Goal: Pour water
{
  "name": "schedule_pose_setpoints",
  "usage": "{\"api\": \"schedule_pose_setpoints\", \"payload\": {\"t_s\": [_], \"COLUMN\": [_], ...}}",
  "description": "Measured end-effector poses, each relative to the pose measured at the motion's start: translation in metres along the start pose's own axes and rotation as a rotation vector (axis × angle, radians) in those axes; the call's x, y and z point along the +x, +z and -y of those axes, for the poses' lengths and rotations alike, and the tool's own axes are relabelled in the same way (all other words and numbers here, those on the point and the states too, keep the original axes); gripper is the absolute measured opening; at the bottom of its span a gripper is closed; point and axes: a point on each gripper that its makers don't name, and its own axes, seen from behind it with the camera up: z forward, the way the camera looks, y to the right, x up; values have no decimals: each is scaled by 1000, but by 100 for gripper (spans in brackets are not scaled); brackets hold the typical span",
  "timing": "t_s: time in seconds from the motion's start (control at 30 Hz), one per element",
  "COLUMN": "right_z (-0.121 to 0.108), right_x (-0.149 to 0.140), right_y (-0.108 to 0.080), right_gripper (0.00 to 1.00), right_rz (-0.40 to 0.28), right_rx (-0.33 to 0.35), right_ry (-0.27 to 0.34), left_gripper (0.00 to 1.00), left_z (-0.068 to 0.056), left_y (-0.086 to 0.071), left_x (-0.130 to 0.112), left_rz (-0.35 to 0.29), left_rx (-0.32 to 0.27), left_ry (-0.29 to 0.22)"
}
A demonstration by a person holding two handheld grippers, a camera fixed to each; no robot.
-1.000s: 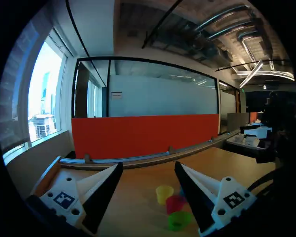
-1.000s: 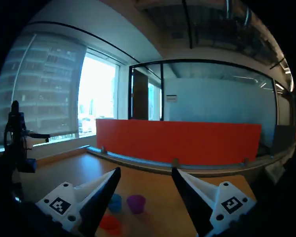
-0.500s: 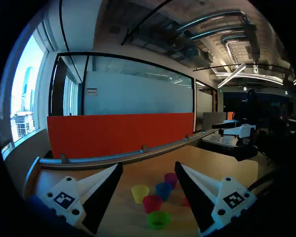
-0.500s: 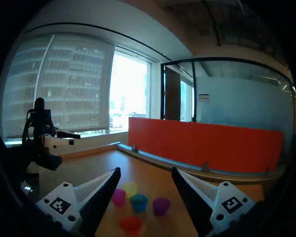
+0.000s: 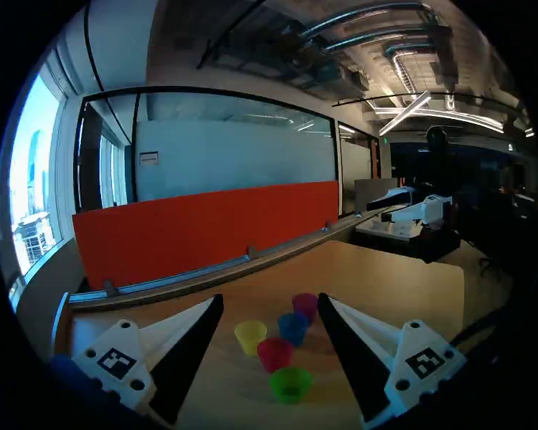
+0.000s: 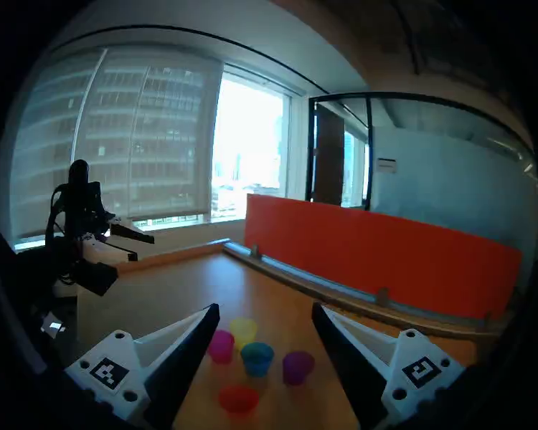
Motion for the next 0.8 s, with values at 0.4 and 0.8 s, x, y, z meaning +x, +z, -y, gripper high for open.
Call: {"api": "schedule_pose_setpoints", "payload": {"t_s": [0.4,0.8], "right_z": [8,12], "right_x": [-13,-34], "right_y": [15,32], "right_gripper": [100,100], "right_rz": [83,152], "right_rx": [46,78], "right_ry": [-8,-41], "left_gripper": [98,98], "left_z": [-8,-12], "left_y": [8,14], "left_x": [-31,-54], "left_rz": [78,133], "left_rx": [-49,-83], "left_ry": [6,38]}}
